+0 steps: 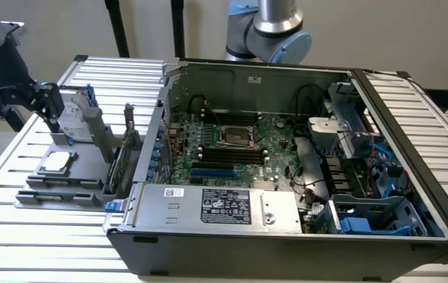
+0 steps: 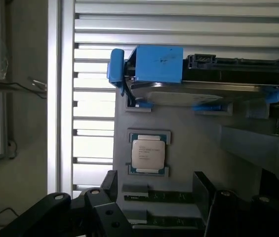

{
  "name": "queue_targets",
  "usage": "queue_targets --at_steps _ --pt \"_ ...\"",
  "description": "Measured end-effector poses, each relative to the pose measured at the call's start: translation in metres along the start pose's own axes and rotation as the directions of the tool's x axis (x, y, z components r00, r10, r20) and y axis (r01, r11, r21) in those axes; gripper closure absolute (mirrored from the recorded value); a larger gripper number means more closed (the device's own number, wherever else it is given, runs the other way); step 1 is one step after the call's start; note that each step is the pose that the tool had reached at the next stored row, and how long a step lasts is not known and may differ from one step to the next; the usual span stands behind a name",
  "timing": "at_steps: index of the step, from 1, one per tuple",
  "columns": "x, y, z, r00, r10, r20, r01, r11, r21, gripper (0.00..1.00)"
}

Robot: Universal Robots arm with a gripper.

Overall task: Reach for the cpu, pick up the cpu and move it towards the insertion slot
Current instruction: 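Pick up the cpu and move it towards the insertion slot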

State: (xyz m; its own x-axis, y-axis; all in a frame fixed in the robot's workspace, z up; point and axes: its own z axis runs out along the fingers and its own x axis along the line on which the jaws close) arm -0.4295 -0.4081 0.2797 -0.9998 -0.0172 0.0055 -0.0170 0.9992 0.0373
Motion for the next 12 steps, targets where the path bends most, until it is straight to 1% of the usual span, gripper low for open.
queue_targets --at_steps 12 --pt "0.0 -0.0008 0.0218 1.0 0.004 0.0001 -0.004 1.0 0.0 0.29"
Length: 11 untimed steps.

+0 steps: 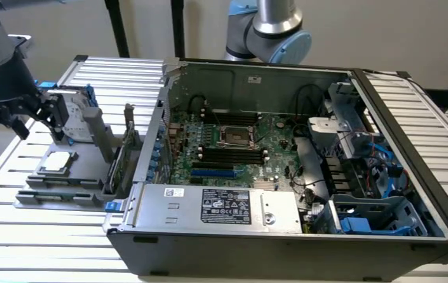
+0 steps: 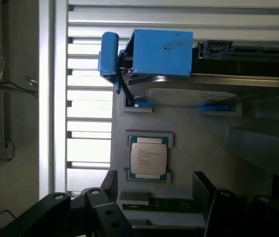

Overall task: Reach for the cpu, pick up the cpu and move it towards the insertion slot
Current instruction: 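Pick up the cpu and move it towards the insertion slot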

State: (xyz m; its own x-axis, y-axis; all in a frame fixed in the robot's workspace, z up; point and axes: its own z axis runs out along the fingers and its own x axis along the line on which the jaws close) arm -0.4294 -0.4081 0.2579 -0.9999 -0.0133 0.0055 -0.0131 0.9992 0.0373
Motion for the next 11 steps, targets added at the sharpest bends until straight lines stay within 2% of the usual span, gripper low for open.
queue_targets --at_steps 11 --pt "0.0 -0.0008 0.0199 1.0 0.008 0.0003 -0.008 1.0 -0.0001 0.29"
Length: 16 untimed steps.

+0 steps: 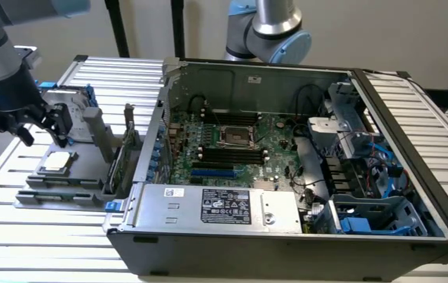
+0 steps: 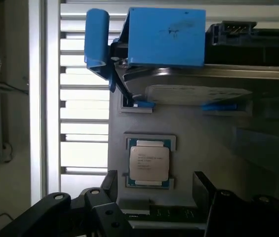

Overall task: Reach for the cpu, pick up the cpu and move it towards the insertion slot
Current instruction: 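Pick up the cpu and move it towards the insertion slot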

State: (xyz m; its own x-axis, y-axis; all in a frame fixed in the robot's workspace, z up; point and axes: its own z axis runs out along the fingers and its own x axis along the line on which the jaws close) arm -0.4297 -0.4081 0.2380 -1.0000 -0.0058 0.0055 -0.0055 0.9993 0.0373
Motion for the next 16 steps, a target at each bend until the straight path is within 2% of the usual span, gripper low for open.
queue_targets --at_steps 12,16 --pt "0.001 -0.0008 0.0218 0.9999 0.011 0.0003 -0.011 0.9999 0.0 0.29" --pt "0.001 -0.0011 0.0288 0.9999 0.017 -0.0023 -0.017 0.9999 0.0 0.29"
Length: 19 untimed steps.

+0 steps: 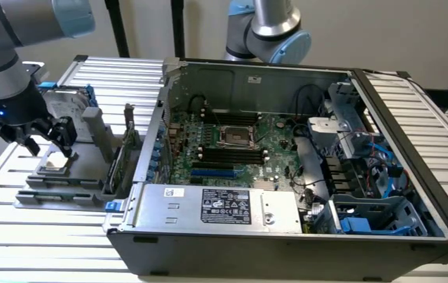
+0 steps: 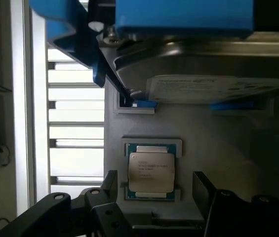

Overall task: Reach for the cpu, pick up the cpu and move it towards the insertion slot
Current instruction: 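Pick up the cpu and move it towards the insertion slot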

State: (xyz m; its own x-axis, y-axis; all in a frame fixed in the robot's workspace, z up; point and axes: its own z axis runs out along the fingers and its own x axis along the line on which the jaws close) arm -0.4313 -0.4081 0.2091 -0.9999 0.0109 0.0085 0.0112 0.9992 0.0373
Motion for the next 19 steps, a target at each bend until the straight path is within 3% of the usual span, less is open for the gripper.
queue_targets --at_steps 7,13,19 --pt "0.001 -0.0004 0.0121 0.9999 0.014 -0.0038 -0.014 0.9999 -0.0001 0.29" --pt "0.001 -0.0006 0.0176 0.9998 0.016 -0.0139 -0.016 0.9999 0.0003 0.29" --pt "0.0 -0.0004 0.019 0.9998 0.016 -0.0142 -0.016 0.9999 0.0008 0.29"
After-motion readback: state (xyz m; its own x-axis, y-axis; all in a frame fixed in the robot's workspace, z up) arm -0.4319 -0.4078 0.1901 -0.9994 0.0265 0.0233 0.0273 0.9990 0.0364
